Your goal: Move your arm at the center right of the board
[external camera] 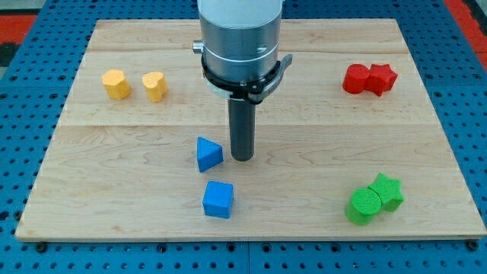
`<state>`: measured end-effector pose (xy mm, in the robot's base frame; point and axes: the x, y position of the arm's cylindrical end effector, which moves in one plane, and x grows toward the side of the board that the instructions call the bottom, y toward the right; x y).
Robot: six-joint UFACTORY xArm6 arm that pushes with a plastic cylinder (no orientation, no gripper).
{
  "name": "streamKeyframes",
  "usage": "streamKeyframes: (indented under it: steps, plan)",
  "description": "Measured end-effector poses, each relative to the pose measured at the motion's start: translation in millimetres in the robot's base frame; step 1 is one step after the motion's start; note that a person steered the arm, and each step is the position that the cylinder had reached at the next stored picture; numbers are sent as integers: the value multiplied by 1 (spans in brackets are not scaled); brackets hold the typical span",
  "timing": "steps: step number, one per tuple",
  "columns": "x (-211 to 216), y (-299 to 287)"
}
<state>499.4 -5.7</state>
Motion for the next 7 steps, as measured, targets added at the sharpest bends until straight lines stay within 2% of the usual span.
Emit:
streamKeyframes:
  steps: [5,7]
  plan:
    - [-3,-2]
    - [11,5]
